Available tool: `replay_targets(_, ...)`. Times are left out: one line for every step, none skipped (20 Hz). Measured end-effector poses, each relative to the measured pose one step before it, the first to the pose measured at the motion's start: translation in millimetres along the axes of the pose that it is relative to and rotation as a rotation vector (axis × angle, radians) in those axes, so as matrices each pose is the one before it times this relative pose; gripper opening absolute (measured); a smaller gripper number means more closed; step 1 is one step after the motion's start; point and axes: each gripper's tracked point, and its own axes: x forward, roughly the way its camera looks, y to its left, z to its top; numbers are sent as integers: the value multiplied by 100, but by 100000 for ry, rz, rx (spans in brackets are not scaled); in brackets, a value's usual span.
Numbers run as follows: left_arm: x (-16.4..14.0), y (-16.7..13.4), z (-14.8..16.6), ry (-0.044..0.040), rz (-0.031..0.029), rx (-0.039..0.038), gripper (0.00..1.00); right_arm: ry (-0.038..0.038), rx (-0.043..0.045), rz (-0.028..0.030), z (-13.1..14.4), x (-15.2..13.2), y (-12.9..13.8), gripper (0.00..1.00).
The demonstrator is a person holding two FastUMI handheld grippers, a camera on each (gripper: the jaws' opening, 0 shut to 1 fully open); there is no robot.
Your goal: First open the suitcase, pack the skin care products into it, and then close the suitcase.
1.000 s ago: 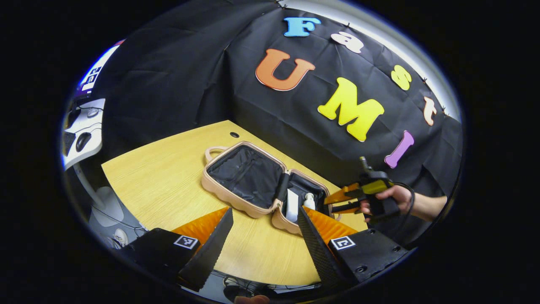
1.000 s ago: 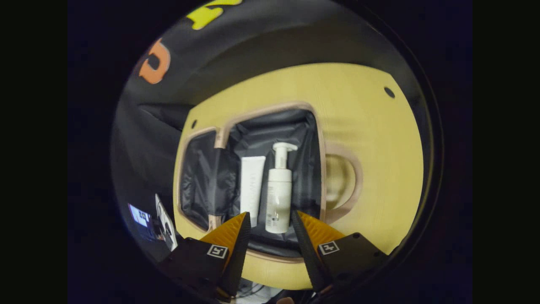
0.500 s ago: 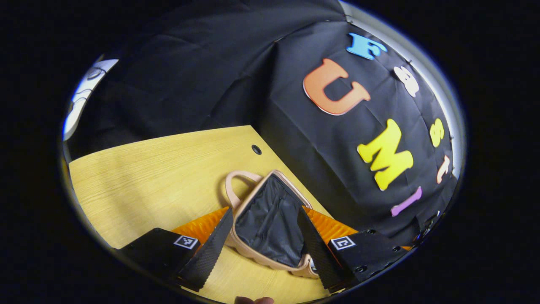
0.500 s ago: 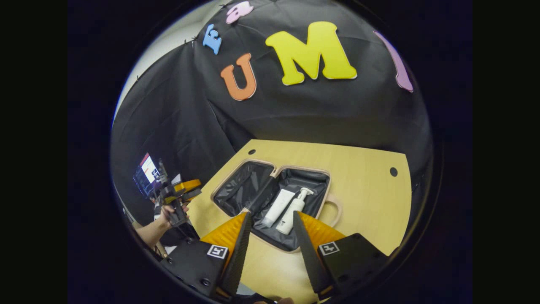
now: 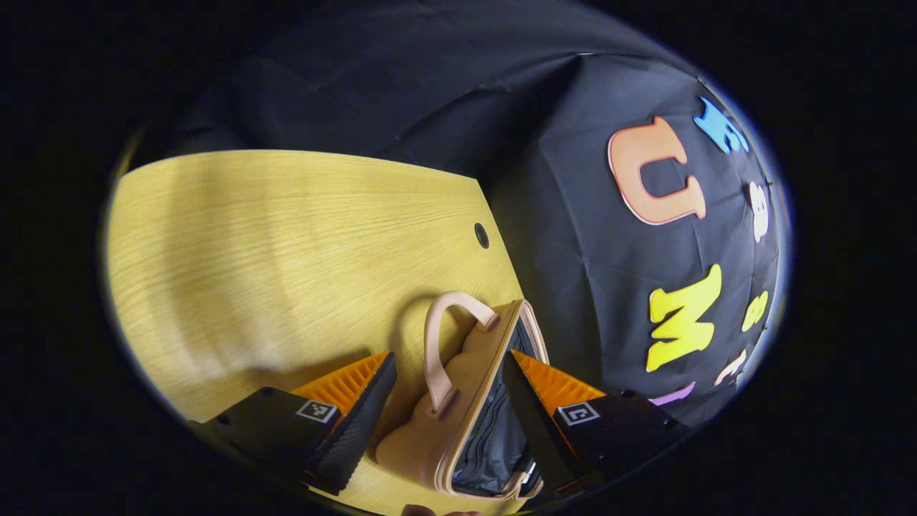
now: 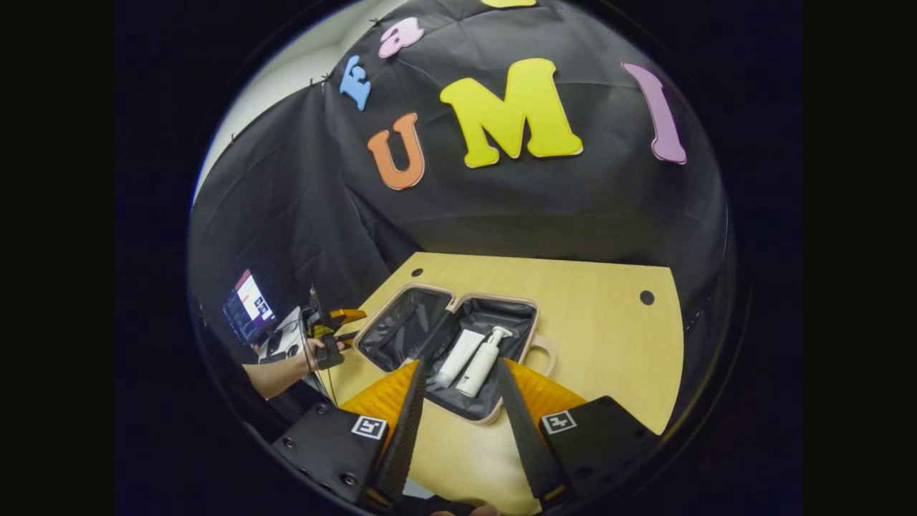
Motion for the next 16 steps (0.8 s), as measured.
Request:
replay_targets(746, 446, 2, -244, 472, -1821, 94, 26, 614, -98, 3, 34, -53, 60)
replay_targets(453, 71, 77, 391, 103, -1978, 92, 70, 142, -456, -59, 47, -149, 60)
replay_targets(567, -74, 113, -206, 37, -1670, 90, 184, -90, -159, -52, 54, -8, 60)
replay_targets(474, 145, 82, 62, 720, -978, 96, 88, -254, -403, -81, 75, -29, 60)
replay_targets(399, 127, -111, 444, 680, -220, 79, 3, -163, -338, 2, -32, -34, 60)
replay_targets(478, 157, -221, 957, 1664, 275, 82, 107, 111, -319, -128, -25, -92, 60)
replay_targets(339, 159, -102, 1531, 1720, 716, 66, -331, 326, -65, 9, -71, 46, 60)
replay_targets(439, -37, -249, 1606, 1767, 702, 58, -644, 124, -383, 100, -27, -158, 60)
replay_targets(305, -107, -20, 230, 1751, 843, 52, -883, 179, -756, 104, -76, -226, 60)
replay_targets(139, 476, 302, -838, 4315, 1111, 21, -1809, -131, -1428, 233, -274, -327, 61)
replay_targets(11, -300, 81, 353, 960, 589, 12, -2883, -448, -1801, 516, -288, -371, 60)
replay_targets(-248, -226, -71, 518, 913, 1234, 15, -3719, 82, -2665, 804, -358, -855, 60)
replay_targets(-356, -419, 64, -217, 74, 1767, 13, -3471, -28, -2591, 551, -395, -547, 60)
replay_targets(-510, -575, 285, -1298, -5, 1862, 10, -3389, 49, -2602, 465, -405, -582, 60)
replay_targets(-656, -1011, 584, -2057, -913, 1340, 9, -2726, 327, -2156, 430, -521, -694, 60)
replay_targets(-920, -1454, 604, -2664, -1591, 1287, 7, -2483, 860, -1465, 391, -561, -583, 60)
